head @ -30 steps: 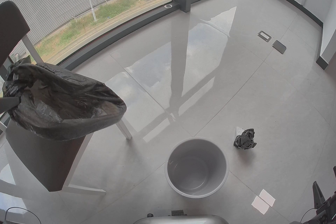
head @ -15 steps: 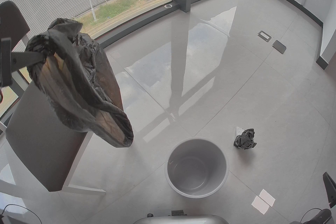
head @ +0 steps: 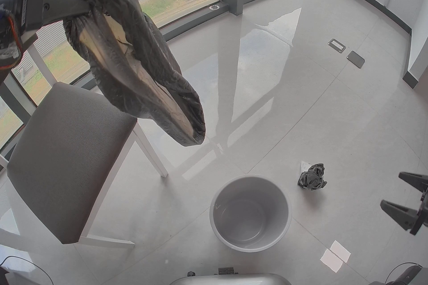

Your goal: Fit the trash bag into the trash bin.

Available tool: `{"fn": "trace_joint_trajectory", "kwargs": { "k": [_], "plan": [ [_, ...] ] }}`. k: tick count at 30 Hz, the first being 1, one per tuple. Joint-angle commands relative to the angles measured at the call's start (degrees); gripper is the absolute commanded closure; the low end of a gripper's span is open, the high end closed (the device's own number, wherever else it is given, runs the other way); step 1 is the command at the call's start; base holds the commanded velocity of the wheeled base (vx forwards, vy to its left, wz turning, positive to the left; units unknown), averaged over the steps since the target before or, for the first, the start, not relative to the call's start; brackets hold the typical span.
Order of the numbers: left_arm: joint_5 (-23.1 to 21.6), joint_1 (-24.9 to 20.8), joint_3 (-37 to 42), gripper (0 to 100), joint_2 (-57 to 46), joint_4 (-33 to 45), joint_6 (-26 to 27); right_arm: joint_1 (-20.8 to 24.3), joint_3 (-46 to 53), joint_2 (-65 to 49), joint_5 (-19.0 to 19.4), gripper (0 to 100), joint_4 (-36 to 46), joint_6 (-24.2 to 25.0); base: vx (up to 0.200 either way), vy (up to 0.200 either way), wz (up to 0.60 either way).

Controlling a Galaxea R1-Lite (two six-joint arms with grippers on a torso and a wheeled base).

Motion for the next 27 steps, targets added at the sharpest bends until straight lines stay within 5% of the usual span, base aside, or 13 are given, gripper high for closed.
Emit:
{"fn": "trace_joint_trajectory", "kwargs": {
  "k": [1,5,10,27],
  "plan": [
    [0.5,-1.7,-4.3,100,2.6,-0.5,-0.2,12.2,-2.8,22.2,-6.7,0,-12.5,-0.7,0.0,0.0,0.0],
    [0.5,-2.0,-6.1,100,3.7,-0.5,-0.2,19.8,-5.3,31.2,-10.8,0,-20.7,0.5,0.0,0.0,0.0],
    [0.5,-2.4,-7.7,100,4.7,-0.5,-0.3,23.8,-12.0,38.3,-11.7,0,-23.7,3.4,0.0,0.0,0.0],
    [0.5,-7.8,-9.5,100,4.9,-0.7,-1.5,24.7,-33.7,55.9,-11.2,0,-23.8,3.4,0.0,0.0,0.0]
  ]
}}
